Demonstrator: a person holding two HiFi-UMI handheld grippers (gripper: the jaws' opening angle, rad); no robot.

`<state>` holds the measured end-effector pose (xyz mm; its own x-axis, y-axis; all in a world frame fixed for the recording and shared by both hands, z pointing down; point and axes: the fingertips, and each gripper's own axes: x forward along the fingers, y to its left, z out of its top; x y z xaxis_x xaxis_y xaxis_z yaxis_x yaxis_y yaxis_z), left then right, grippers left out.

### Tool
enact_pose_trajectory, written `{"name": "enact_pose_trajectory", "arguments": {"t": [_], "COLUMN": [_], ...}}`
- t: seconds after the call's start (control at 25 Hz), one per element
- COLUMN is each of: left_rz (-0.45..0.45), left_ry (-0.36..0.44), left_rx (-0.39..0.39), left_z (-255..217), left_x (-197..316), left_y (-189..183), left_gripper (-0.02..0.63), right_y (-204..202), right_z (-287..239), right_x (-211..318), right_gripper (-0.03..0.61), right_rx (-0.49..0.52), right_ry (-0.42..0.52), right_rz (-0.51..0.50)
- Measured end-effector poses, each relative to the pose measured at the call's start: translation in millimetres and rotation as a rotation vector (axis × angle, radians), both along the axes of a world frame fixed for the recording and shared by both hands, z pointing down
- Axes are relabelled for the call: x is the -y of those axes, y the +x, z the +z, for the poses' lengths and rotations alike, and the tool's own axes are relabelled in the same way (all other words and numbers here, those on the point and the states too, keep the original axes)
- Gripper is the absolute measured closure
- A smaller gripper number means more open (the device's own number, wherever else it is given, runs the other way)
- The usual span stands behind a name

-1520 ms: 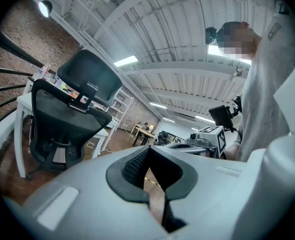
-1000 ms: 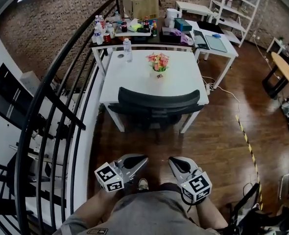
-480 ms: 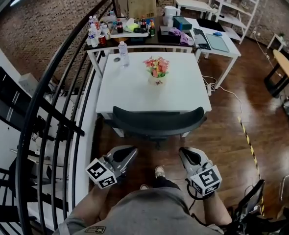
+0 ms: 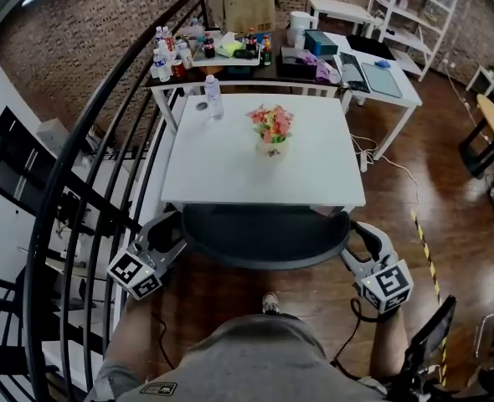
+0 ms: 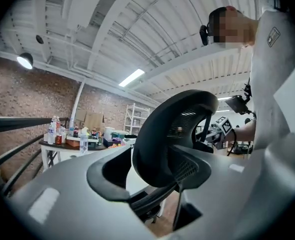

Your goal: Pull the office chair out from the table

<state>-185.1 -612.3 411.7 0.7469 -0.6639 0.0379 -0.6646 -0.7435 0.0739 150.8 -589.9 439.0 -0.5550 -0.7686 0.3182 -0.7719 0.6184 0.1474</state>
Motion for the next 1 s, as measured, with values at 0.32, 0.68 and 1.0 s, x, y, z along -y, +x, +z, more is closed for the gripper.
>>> {"name": "enact_pose_trajectory", "arguments": {"t": [0.32,0.68,1.0], "left_rz": [0.378,0.443,0.48], "left_ry": [-0.038,-0.063,-0.069], "left_rx": [0.063,0.059,0.073], "left_z": [2,1,0], "left_x": [23,25,12], "left_y": [69,84,84], "left_gripper": [0.236,0.35,0.373], "right_y": [-40,-72,-71], "right_z": [-7,0,-3], "right_x": [30,33,25], "right_gripper": [0.229,0.328,0.342], "right_rx": [0.112,0.097,0.088], "right_ry": [-0.1,-0.115,-0.103], "right_rz": [-0.32,-0.426,-0.417]}}
